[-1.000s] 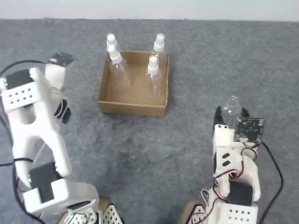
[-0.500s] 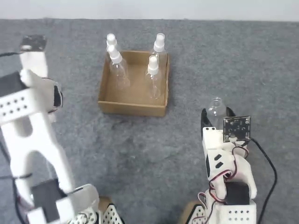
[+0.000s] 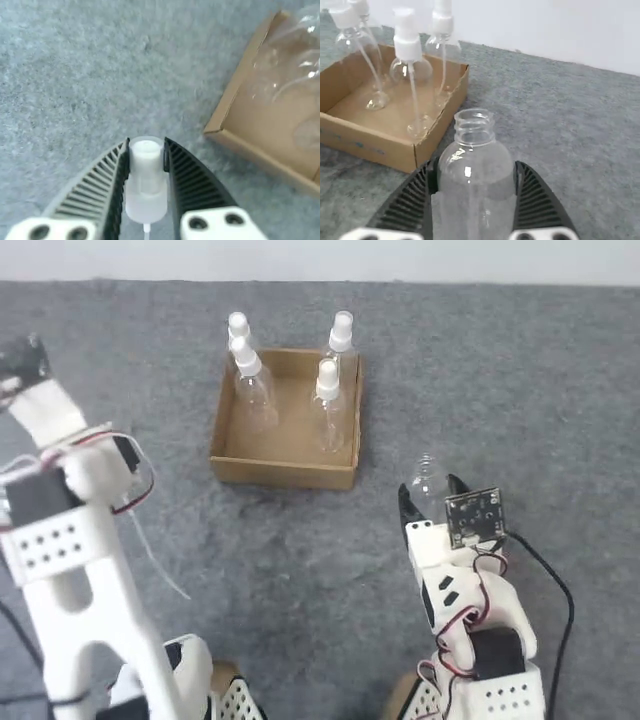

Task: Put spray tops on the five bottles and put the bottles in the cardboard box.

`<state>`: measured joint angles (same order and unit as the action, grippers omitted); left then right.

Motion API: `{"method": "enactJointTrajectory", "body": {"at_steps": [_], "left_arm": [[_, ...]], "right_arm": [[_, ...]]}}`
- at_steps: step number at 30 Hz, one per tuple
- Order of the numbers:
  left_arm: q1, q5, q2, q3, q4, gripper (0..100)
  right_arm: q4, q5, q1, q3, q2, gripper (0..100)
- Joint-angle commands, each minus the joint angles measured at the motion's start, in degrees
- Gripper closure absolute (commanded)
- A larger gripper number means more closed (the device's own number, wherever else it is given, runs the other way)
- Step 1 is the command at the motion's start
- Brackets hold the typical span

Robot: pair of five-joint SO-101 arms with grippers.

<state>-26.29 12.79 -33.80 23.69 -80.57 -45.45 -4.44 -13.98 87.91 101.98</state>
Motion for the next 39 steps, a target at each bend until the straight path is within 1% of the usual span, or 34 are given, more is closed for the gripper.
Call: {"method": "enactJointTrajectory", "body": {"at_steps": [1, 5, 9, 15, 21, 22, 25, 29, 32, 39], "left_arm": [[0.26, 2.99, -9.49, 7.08, 7.74, 99], [0.26, 4.75, -16.26, 17.27, 17.14, 99], [0.35, 4.92, -22.95, 24.13, 23.91, 99], [0.35, 4.75, -30.07, 28.53, 24.88, 99], [0.35, 5.01, -34.99, 31.87, 28.75, 99], [0.35, 5.45, -35.87, 32.22, 29.1, 99], [0.35, 9.67, -38.77, 33.98, 30.59, 99], [0.35, 13.8, -42.9, 37.67, 34.81, 99], [0.53, 15.65, -46.59, 40.13, 37.01, 99], [5.27, 16.18, -57.58, 45.93, 37.8, 99]], "right_arm": [[0.22, -1.41, -2.07, -0.18, 1.01, 98.1], [-0.13, -1.32, -4.09, -0.09, 1.01, 98.1], [1.27, -1.41, -7.34, 1.93, 1.01, 98.0], [3.47, -1.41, -10.42, 3.6, 1.01, 98.2], [3.91, -1.41, -13.32, 3.6, 1.01, 98.2], [4.0, -1.41, -14.2, 3.6, 1.01, 98.2], [4.79, -1.41, -17.1, 3.87, 1.01, 98.2], [8.31, -1.41, -20.35, 6.77, 1.01, 98.2], [10.77, -1.41, -22.29, 8.62, 1.01, 98.2], [10.59, -1.41, -24.84, 8.53, 1.01, 98.2]]}}
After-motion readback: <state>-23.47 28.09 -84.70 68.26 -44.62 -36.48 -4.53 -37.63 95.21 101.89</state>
